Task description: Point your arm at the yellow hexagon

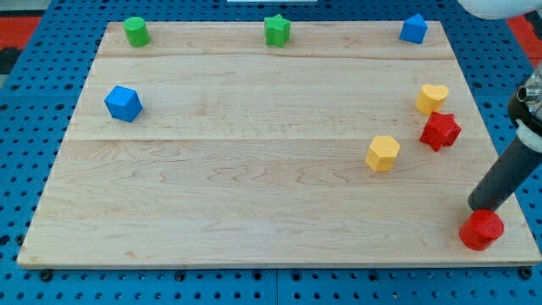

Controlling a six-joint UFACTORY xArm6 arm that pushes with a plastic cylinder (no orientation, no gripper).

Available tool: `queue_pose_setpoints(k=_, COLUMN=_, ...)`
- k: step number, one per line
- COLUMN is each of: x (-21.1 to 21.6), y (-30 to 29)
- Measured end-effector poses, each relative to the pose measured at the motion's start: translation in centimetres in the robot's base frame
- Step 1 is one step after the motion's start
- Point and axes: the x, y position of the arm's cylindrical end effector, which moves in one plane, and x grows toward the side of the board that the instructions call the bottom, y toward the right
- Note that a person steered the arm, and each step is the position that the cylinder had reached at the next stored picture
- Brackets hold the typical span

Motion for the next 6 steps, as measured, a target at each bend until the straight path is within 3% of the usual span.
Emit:
queue_pose_setpoints(k=2, x=-0.8, y=-10.3)
queue_pose_setpoints(k=3, x=-5.6, y=-14.4)
queue_pose_setpoints(k=5, x=-11.5, y=-14.5)
queue_pose_setpoints(k=6, x=-10.9, y=-13.3)
